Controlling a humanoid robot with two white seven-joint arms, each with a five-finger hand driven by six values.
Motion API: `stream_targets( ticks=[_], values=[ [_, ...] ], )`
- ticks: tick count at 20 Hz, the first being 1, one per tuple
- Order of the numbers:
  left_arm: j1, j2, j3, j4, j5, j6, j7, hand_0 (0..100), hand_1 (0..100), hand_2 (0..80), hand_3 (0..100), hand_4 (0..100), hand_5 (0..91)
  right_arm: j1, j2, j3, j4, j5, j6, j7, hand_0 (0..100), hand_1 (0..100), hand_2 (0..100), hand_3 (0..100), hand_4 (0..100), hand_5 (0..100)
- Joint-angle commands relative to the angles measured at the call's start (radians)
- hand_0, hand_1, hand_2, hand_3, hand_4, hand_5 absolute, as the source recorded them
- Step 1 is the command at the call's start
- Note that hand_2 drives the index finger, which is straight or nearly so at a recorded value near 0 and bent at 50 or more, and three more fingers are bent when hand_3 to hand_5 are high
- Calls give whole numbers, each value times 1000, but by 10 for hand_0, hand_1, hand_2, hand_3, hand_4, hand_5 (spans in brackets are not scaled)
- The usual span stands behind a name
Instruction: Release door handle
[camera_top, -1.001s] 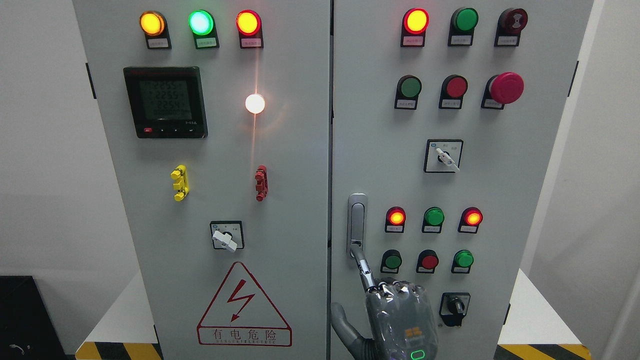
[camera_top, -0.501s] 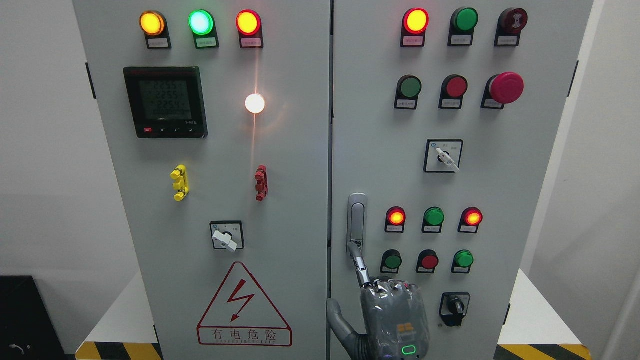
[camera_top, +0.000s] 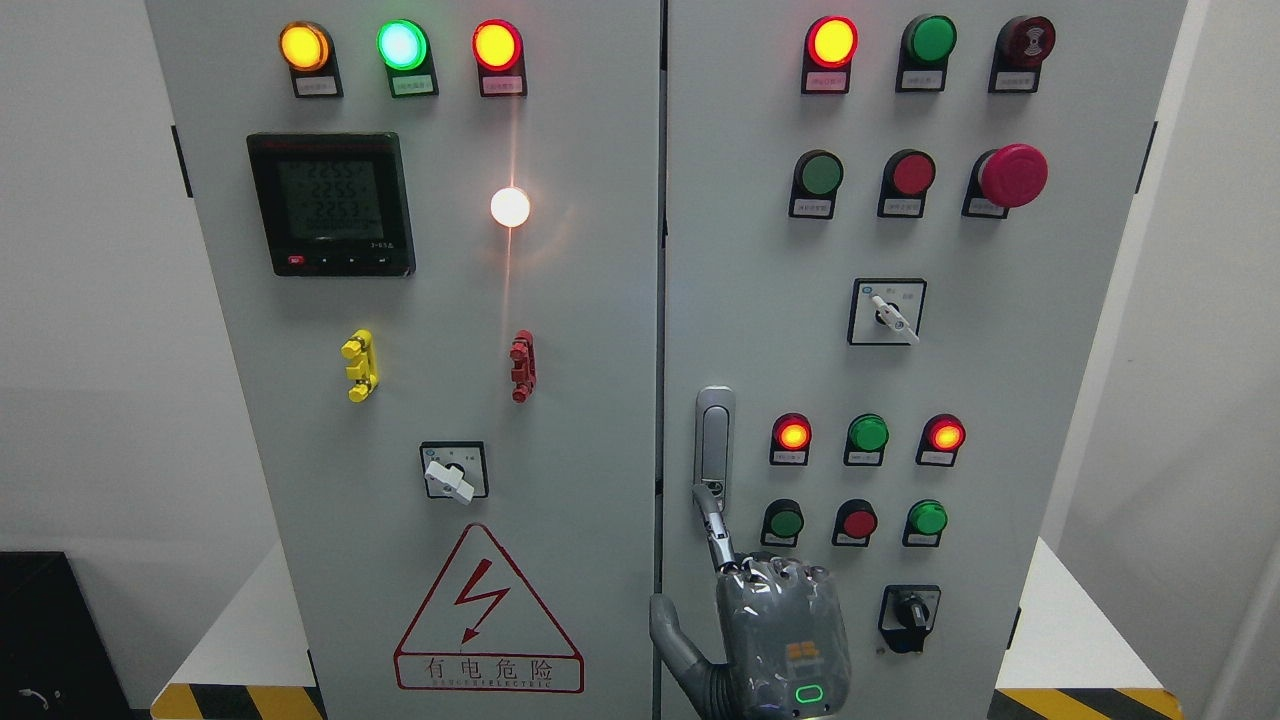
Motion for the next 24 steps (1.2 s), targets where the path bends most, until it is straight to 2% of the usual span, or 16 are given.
stream_targets(
  ticks=[1,24],
  values=[
    [8,0,0,0,0,-1,0,120,556,0,0,0,0,-6,5,-15,33,-1,1,0,451,326,0,1000,993,1000],
    [8,0,0,0,0,-1,0,120,556,0,0,0,0,-20,2,-34,58,-2,16,0,452,326,0,1000,994,1000]
  ],
)
